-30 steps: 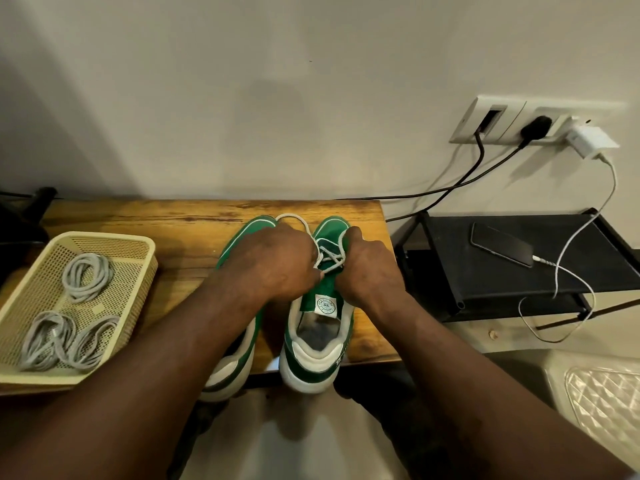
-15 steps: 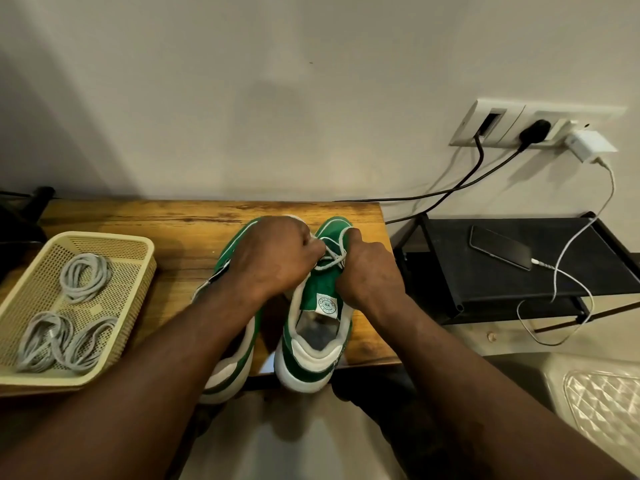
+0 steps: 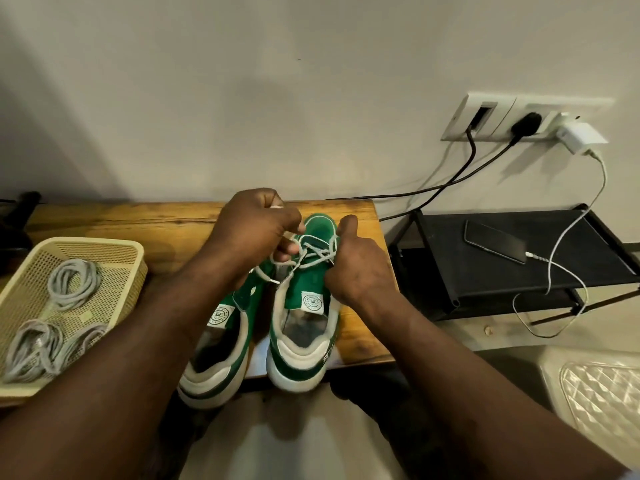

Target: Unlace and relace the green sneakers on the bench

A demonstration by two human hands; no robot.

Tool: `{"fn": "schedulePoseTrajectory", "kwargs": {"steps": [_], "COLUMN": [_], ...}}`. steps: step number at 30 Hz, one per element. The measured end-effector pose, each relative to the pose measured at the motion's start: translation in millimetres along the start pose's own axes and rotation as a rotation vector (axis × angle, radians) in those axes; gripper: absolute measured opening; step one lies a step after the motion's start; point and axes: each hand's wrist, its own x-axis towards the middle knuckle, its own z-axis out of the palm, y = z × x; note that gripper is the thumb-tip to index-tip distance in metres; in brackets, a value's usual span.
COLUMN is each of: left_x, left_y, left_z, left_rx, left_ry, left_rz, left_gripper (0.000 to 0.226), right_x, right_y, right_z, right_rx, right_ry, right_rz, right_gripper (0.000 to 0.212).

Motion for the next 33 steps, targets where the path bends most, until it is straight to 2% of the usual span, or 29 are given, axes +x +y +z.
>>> {"fn": "schedulePoseTrajectory", "kwargs": {"steps": [2,4,8,12,16,17,19,20,21,22,23,26,27,33], "left_x": [5,6,5,1,-1,-3,-7,-9,-8,-8,-5,4,7,9], "left_y": [-7,-12,-14,-3,14,21,30,33,31,28,22,4,-3,-24], "left_z": [-3,-5,1,2,-8,-13,-25,-31,-34,-35,-35,-32,-31,-7], "left_rx": [0.391,0.724,1.077,1.194,1.018,0.833,0.206,-0.036,-0.149,-0.144,-0.011,0.747,0.875,1.062], "left_ry": [0.036,-0.01,-0.258,-0.368,-0.362,-0.319,-0.201,-0.173,-0.166,-0.161,-0.142,-0.11,-0.108,-0.211], "left_rz": [0.099,0.153,0.024,0.016,0.054,0.094,0.05,0.027,0.019,0.008,0.004,0.035,0.06,0.091], "left_gripper": [0.013,0.006,0.015,0.019,0.026,0.024,0.022,0.019,0.017,0.016,0.019,0.023,0.02,0.038], "right_x": [0,1,2,1,2,2,3,3,3,3,3,1,1,-3], "right_y": [1,0,-1,-3,-2,-2,-2,-2,-2,-2,-3,-9,-10,-13], "right_z": [0,-1,-1,0,2,3,2,2,1,0,0,0,0,-9], "right_rx": [0.018,0.02,0.003,-0.021,-0.033,-0.033,-0.036,-0.044,-0.052,-0.047,-0.032,-0.009,-0.014,-0.084], "right_ry": [-0.001,-0.02,-0.051,-0.047,-0.029,-0.025,-0.027,-0.03,-0.034,-0.04,-0.045,-0.052,-0.05,-0.045], "right_rz": [0.005,0.016,0.054,0.079,0.071,0.062,0.056,0.057,0.056,0.057,0.056,0.035,0.031,0.001], "right_gripper": [0.067,0.068,0.071,0.071,0.073,0.072,0.073,0.077,0.081,0.083,0.081,0.079,0.08,0.076]}}
